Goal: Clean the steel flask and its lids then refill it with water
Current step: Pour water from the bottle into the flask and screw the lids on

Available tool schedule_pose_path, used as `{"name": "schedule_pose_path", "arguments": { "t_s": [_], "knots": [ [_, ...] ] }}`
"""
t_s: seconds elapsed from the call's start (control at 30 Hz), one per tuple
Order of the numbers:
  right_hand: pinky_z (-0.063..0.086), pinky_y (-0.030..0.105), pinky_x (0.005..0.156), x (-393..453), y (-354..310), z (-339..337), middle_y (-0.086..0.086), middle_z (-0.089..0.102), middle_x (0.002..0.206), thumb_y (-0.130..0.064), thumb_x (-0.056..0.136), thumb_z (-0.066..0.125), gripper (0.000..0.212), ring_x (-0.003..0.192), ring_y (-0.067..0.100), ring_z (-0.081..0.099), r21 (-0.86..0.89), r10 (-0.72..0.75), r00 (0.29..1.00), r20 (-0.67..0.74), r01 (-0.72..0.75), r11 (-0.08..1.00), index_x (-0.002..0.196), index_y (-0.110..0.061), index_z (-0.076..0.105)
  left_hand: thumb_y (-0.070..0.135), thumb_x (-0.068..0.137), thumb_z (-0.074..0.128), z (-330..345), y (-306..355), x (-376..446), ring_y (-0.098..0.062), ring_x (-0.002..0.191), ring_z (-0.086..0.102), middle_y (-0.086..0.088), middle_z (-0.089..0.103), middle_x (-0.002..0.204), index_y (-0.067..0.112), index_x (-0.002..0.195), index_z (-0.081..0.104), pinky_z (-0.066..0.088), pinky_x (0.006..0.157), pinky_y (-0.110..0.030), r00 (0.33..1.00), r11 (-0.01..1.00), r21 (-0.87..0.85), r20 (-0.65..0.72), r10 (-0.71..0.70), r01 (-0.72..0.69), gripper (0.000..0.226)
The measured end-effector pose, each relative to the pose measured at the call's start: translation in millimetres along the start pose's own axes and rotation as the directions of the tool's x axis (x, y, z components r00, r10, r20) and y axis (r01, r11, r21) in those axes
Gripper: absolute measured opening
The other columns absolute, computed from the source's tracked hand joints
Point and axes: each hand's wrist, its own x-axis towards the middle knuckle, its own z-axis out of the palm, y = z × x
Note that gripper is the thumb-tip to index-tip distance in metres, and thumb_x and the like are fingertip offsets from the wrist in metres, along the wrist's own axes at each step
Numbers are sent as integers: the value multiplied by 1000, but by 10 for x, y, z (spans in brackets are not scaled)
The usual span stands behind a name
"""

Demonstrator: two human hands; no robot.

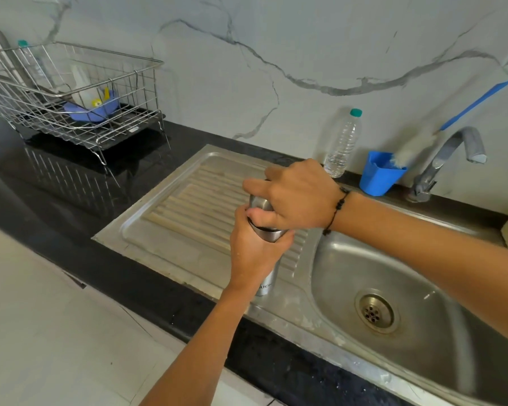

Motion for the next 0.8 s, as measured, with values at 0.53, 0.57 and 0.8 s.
{"name": "schedule_pose_path", "arguments": {
  "t_s": [0.53, 0.57, 0.8],
  "knots": [
    [53, 32, 69, -524, 41, -27, -5, 61, 86, -43, 97, 33, 33, 73, 12, 61, 719, 577, 780, 242, -543, 433, 115, -24, 54, 28, 71, 82, -234, 126, 3, 7, 92, 54, 21, 55, 101, 35, 115, 34, 41, 70, -10, 965, 997, 75, 255, -52, 34, 66],
    [54, 32, 67, -617, 66, 52, -2, 60, 86, -33, 98, 40, 22, 73, 14, 60, 724, 603, 727, 327, -603, 334, 113, -24, 54, 30, 73, 81, -279, 123, 23, 8, 95, 53, 22, 54, 104, 37, 117, 32, 39, 72, -9, 949, 996, 83, 311, -53, 28, 66],
    [49, 14, 81, -791, -333, 527, 3, 56, 117, -8, 78, 71, 74, 99, 17, 57, 655, 266, 728, 632, -686, 318, 137, -21, 27, 50, 79, 67, -596, -50, 149, -1, 125, 44, 19, 47, 132, 41, 133, 25, 41, 100, -27, 772, 986, 164, 625, -118, 19, 70]
  ]
}}
